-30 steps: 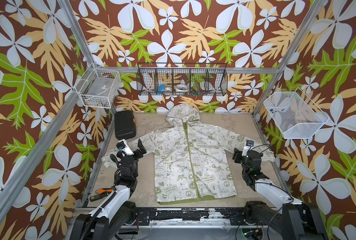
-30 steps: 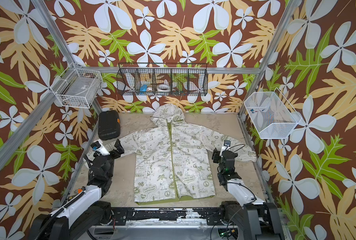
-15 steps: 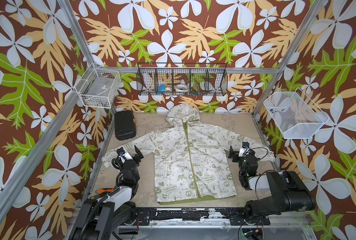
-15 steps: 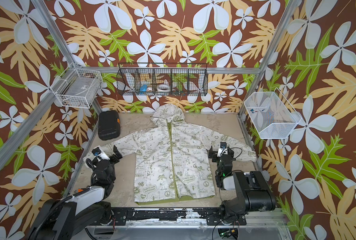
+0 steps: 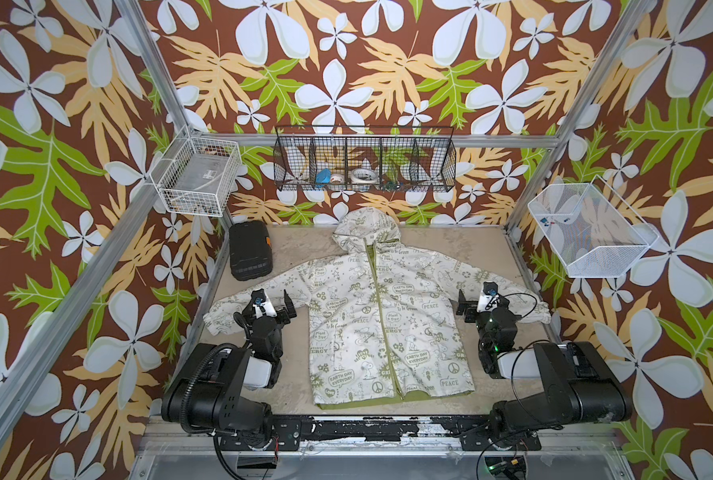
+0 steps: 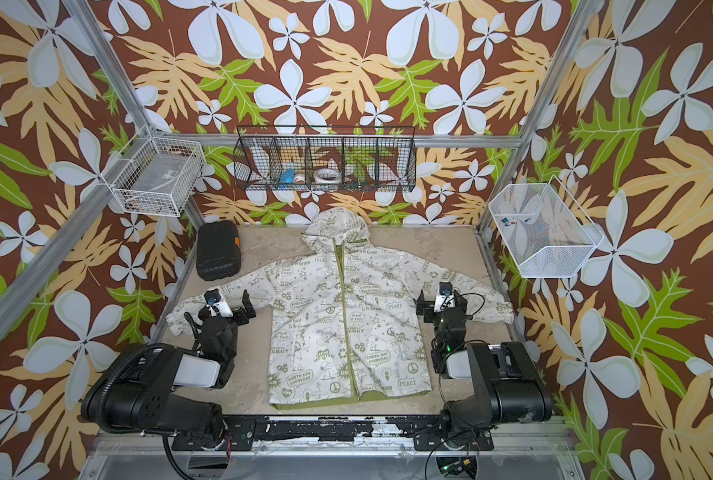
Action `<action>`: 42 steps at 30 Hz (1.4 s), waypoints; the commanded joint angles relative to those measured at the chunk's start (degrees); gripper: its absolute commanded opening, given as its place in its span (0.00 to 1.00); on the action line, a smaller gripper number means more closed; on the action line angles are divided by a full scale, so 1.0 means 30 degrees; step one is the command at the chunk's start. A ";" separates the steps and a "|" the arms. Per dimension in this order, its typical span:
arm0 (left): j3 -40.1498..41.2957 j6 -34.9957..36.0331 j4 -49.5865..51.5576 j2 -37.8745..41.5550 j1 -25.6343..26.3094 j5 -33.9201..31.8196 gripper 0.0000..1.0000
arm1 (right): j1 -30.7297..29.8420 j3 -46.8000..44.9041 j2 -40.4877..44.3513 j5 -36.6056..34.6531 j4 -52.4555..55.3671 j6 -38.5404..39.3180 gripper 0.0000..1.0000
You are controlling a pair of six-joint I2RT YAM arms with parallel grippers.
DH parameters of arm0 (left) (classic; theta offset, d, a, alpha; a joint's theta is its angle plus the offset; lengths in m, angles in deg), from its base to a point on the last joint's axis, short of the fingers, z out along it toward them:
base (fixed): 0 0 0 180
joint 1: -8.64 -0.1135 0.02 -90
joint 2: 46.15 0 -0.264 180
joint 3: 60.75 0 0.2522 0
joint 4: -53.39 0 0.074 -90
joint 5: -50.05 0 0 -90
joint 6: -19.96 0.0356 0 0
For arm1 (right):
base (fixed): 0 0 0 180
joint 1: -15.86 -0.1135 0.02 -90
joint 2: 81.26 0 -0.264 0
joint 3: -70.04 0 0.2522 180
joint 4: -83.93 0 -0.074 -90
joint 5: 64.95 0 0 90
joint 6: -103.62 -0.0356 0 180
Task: Unzip the jacket
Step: Reset both arms
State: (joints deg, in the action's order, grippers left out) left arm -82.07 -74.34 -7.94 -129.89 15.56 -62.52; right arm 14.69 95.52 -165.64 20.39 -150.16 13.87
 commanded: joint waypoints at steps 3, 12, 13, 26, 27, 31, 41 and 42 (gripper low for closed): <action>0.0086 0.0189 -0.0844 0.0082 0.0015 -0.0117 1.00 | 0.0185 0.0348 -0.0184 0.0475 -0.0011 0.0005 1.00; 0.0054 0.0311 -0.0898 0.0022 0.0037 -0.0007 1.00 | 0.0172 0.0080 0.0055 0.0461 -0.0235 0.0004 1.00; 0.0054 0.0318 -0.0920 0.0017 0.0024 -0.0007 1.00 | 0.0201 0.0083 0.0059 0.0443 -0.0245 0.0004 1.00; 0.0042 0.0320 -0.0898 0.0024 0.0014 -0.0007 1.00 | 0.0126 -0.0186 0.0134 0.0831 -0.0663 0.0264 1.00; 0.0052 0.0318 -0.0898 0.0003 0.0028 -0.0007 1.00 | 0.0111 -0.0266 0.0148 0.0104 -0.0852 -0.0040 1.00; 0.0056 0.0318 -0.0900 0.0024 0.0037 -0.0007 1.00 | 0.0089 -0.0007 0.0072 0.0566 -0.0393 0.0179 1.00; 0.0056 0.0318 -0.0900 0.0020 0.0022 -0.0007 1.00 | 0.0124 -0.0042 0.0063 0.1089 -0.0478 0.0356 1.00; 0.0056 0.0318 -0.0924 0.0022 0.0015 -0.0007 1.00 | 0.0126 -0.0042 0.0072 0.1091 -0.0483 0.0356 1.00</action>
State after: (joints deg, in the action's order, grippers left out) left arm -81.76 -73.68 -8.53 -129.83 15.56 -62.34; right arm 15.06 95.17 -165.38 23.55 -150.38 14.48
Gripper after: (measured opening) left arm 0.996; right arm 0.998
